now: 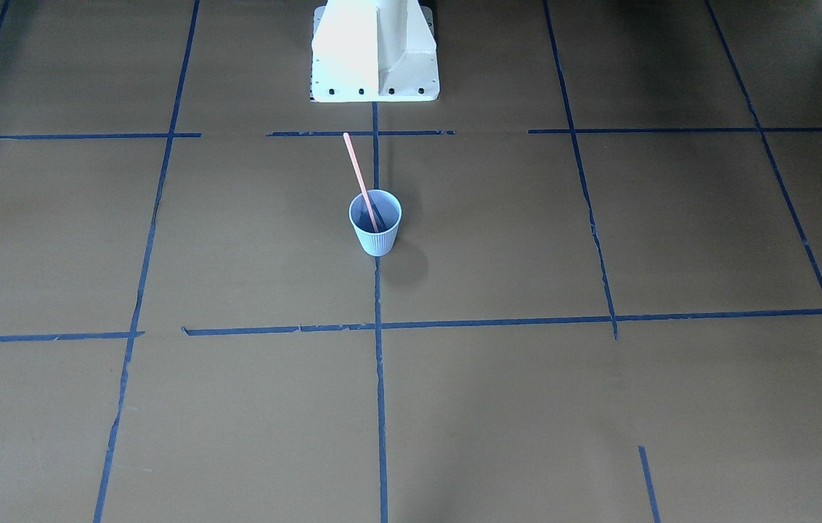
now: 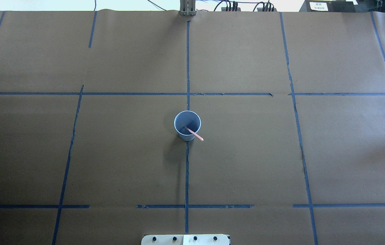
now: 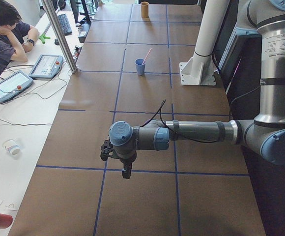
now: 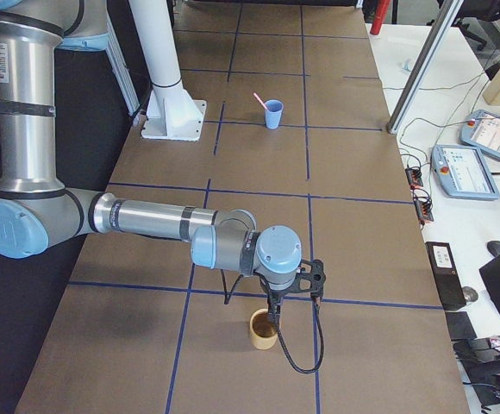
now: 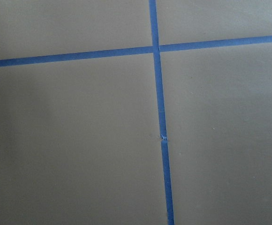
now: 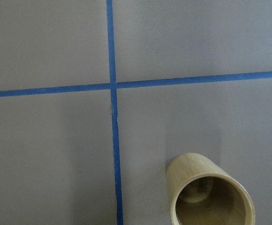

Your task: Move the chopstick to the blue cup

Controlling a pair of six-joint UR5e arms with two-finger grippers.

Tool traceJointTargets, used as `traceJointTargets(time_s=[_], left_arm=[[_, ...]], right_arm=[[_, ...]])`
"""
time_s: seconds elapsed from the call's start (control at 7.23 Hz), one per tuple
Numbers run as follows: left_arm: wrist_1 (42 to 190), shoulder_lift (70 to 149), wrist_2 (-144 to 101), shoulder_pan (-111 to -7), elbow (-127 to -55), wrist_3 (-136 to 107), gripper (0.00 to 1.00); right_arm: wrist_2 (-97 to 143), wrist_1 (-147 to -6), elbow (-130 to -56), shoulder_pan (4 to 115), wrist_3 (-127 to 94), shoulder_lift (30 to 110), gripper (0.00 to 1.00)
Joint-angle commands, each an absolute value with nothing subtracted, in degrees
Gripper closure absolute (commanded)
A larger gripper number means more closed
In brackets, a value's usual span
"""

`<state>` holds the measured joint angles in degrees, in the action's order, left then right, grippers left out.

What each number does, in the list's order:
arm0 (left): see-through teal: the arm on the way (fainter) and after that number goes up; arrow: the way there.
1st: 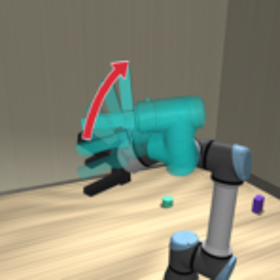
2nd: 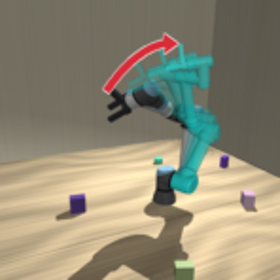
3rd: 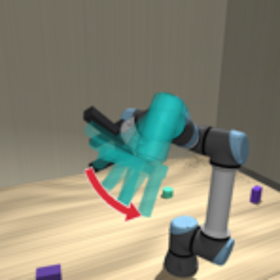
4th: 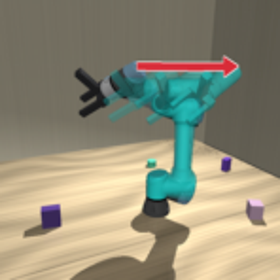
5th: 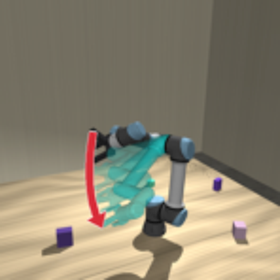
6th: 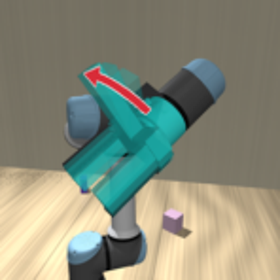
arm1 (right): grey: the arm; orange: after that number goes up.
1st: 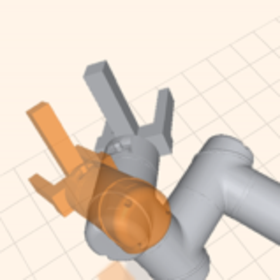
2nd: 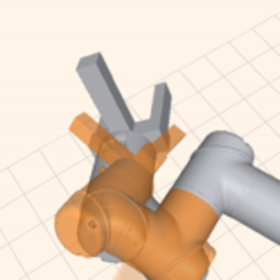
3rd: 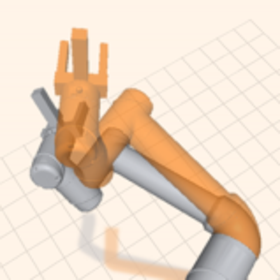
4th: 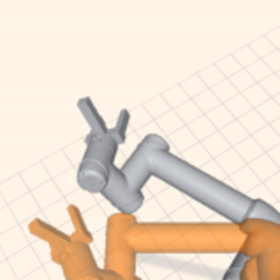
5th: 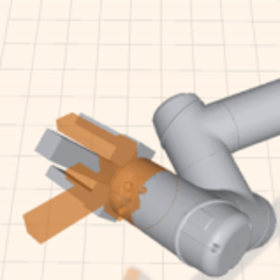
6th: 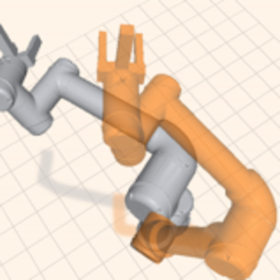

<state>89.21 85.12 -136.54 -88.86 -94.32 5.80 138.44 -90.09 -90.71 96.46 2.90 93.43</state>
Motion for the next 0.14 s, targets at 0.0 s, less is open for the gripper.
traceJointTargets(time_s=[0.0], left_arm=[[89.2, 85.3, -136.6, -88.9, -94.2, 5.8, 0.0]], right_arm=[[138.9, -90.1, -90.8, 96.4, 2.9, 93.3, 0.0]])
